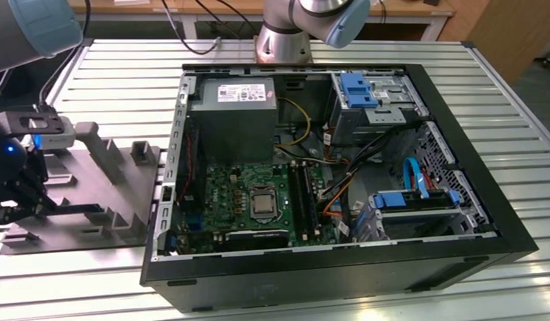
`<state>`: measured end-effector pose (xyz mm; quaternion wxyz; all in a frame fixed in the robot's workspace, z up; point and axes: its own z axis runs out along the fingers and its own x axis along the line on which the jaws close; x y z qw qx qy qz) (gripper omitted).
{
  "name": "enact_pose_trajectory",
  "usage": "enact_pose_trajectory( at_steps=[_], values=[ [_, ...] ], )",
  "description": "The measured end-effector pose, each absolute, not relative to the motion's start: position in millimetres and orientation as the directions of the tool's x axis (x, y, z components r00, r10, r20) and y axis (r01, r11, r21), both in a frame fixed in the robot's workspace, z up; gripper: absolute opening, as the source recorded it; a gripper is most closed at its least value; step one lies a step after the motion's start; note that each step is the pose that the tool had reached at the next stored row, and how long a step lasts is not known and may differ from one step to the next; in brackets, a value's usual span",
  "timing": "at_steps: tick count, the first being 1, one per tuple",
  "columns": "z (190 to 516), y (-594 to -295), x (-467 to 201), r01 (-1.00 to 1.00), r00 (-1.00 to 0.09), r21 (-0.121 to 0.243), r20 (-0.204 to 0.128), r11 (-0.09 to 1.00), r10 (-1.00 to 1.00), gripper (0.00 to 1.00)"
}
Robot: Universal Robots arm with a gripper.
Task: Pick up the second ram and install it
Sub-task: 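Pick up the second ram and move it above second insertion slot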
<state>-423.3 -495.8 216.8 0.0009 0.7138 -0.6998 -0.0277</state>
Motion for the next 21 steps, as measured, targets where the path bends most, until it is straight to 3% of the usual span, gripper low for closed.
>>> enact_pose_trajectory(
  at_steps=[21],
  values=[
    [274.6, -495.8, -423.3, -0.999, 0.019, 0.040, -0.038, -0.021, -0.999, 0.12]
  ],
)
